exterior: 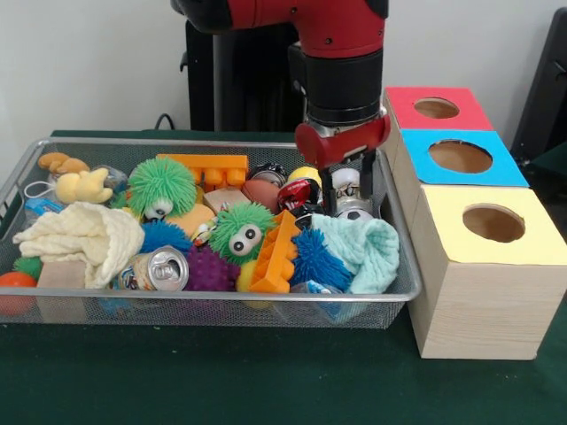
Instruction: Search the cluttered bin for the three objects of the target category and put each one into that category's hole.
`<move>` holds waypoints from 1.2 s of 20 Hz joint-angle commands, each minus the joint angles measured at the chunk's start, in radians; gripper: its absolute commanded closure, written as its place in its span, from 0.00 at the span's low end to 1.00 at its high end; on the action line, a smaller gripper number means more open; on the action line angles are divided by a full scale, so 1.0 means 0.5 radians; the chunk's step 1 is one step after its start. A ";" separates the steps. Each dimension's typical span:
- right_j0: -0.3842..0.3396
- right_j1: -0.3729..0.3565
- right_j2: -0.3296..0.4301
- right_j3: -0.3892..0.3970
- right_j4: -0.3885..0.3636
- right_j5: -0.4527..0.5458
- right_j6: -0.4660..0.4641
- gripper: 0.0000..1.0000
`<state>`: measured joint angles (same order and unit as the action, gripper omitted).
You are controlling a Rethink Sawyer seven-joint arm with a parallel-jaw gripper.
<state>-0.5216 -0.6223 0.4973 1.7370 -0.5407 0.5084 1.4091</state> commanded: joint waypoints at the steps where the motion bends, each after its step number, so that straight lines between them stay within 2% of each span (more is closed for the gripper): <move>1: -0.095 0.073 0.211 0.157 -0.198 0.393 -0.659 0.00; 7: -0.116 0.076 0.274 0.166 -0.200 0.455 -0.586 0.00; 13: -0.085 0.179 0.277 0.125 -0.320 0.455 -0.572 0.00; 19: -0.059 0.289 0.278 0.053 -0.460 0.421 -0.616 0.00; 24: -0.095 0.322 0.317 0.059 -0.523 0.506 -0.724 0.00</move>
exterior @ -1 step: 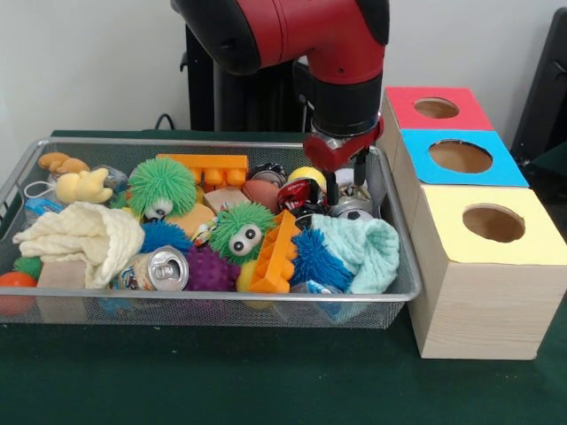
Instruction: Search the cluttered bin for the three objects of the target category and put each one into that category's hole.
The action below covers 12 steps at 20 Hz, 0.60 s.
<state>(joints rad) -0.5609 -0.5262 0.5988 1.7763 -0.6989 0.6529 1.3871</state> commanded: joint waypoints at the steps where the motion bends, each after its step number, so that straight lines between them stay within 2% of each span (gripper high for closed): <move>1: -0.027 0.121 0.124 -0.007 -0.205 0.245 -0.694 0.00; 12: -0.090 0.070 0.144 0.037 -0.216 0.399 -0.811 0.00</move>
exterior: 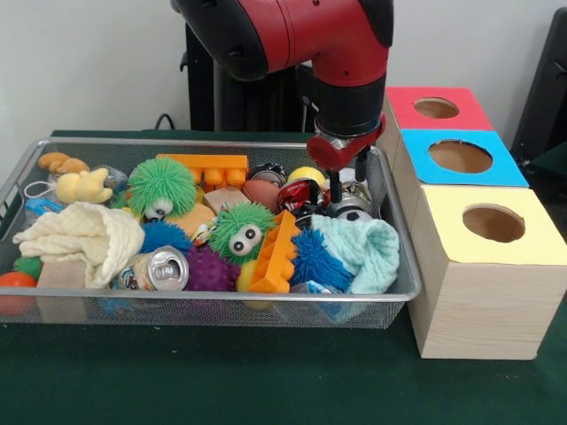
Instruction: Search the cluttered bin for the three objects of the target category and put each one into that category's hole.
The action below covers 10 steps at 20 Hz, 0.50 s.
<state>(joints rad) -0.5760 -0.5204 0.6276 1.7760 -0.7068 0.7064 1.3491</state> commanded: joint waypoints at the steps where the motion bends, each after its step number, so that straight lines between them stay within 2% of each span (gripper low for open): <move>1: -0.063 0.055 0.086 0.038 -0.202 0.294 -0.742 0.00; 10: -0.106 0.049 0.094 -0.013 -0.244 0.301 -0.855 0.00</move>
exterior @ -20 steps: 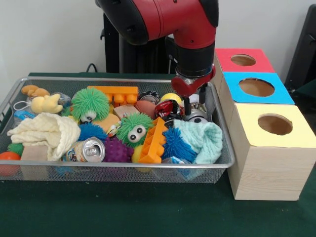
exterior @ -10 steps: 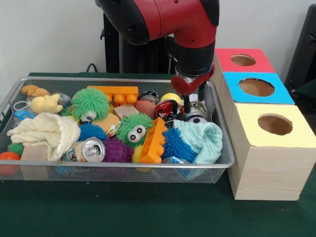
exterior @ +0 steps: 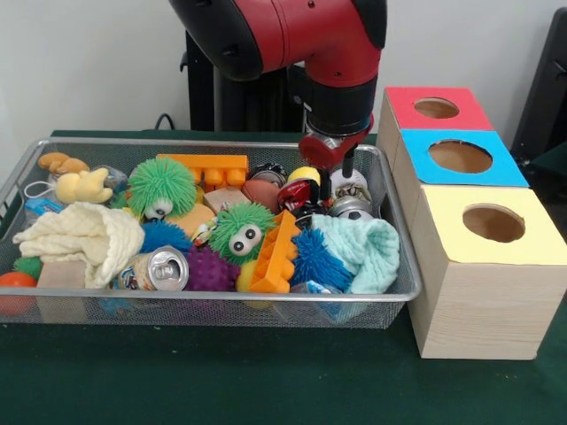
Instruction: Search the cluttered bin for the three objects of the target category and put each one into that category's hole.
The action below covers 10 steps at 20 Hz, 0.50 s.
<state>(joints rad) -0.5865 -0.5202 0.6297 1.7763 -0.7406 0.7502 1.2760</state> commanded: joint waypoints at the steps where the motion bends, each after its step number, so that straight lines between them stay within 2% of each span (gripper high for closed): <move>1: -0.089 0.046 0.092 -0.013 -0.180 0.208 -0.706 0.00; 6: -0.092 0.083 0.086 -0.040 -0.233 0.134 -0.685 0.00; 10: -0.088 0.129 0.096 -0.059 -0.304 0.098 -0.747 0.00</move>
<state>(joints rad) -0.6075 -0.5135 0.6526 1.7759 -0.7837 0.7527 1.2216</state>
